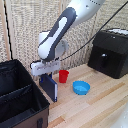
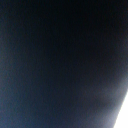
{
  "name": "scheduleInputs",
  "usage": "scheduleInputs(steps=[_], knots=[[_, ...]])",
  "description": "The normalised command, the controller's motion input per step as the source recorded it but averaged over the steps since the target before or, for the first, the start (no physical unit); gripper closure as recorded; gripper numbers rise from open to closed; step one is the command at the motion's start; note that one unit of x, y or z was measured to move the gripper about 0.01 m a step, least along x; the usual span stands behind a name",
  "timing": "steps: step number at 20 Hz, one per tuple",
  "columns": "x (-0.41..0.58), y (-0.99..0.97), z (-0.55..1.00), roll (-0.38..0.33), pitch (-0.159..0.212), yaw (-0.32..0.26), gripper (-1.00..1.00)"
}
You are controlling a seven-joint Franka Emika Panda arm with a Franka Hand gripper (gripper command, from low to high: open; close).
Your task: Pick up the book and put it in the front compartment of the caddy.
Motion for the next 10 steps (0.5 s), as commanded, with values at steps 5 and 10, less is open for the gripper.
scheduleInputs(steps=[5,10], knots=[[0.000,0.01,0.07,0.005,-0.125,-0.003,1.00],[-0.007,0.02,0.71,0.045,-0.025,-0.140,1.00]])
